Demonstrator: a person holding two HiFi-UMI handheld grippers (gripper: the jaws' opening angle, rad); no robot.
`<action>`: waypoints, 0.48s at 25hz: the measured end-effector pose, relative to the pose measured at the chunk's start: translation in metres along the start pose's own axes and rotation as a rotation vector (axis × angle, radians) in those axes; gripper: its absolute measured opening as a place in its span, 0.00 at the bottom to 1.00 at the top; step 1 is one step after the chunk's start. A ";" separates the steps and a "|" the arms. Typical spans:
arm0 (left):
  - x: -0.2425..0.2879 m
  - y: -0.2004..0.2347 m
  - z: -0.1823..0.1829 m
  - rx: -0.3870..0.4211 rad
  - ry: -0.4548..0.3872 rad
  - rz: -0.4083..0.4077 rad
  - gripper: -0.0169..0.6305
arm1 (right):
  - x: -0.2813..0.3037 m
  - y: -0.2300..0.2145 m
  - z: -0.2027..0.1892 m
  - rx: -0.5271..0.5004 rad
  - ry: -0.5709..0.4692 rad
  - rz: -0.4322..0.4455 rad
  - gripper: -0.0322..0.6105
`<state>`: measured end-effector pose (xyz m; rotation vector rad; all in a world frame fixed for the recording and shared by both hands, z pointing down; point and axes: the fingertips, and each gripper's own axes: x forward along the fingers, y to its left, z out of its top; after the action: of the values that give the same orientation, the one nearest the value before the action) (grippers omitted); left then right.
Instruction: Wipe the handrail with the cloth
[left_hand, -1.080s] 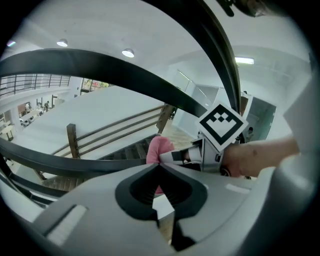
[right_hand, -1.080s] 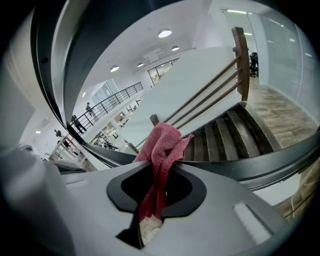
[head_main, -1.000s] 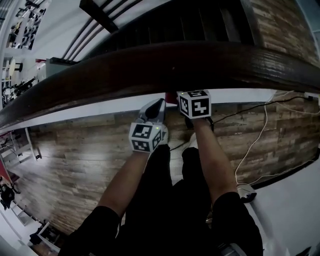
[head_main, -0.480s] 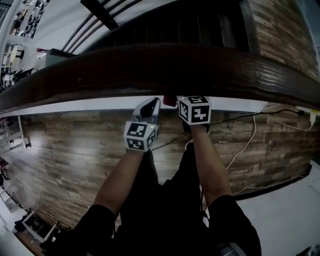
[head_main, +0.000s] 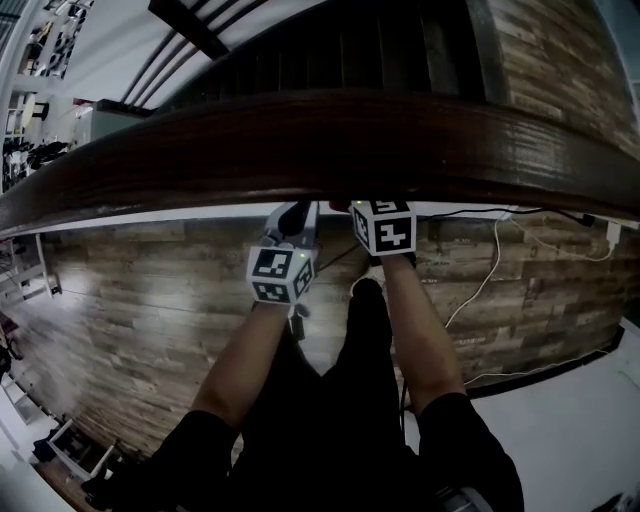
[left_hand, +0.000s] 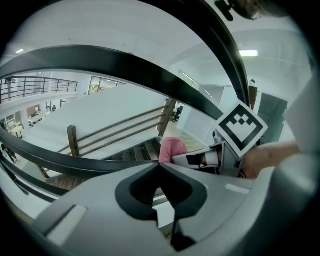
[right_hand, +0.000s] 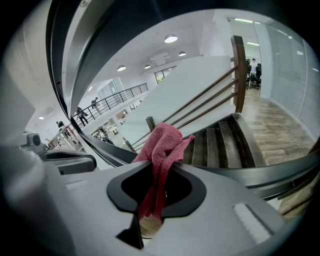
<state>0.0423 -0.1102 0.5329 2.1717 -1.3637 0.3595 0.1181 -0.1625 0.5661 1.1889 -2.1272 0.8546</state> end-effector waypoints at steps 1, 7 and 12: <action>0.005 -0.007 0.000 0.004 0.001 -0.006 0.03 | -0.005 -0.010 -0.001 -0.005 -0.002 -0.016 0.14; 0.033 -0.055 -0.003 0.015 0.016 -0.065 0.03 | -0.032 -0.061 -0.006 0.006 -0.018 -0.074 0.14; 0.049 -0.089 -0.001 0.046 0.038 -0.129 0.03 | -0.045 -0.080 -0.013 0.020 -0.022 -0.095 0.14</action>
<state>0.1440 -0.1163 0.5302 2.2653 -1.1993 0.3838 0.2101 -0.1618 0.5627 1.3043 -2.0655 0.8265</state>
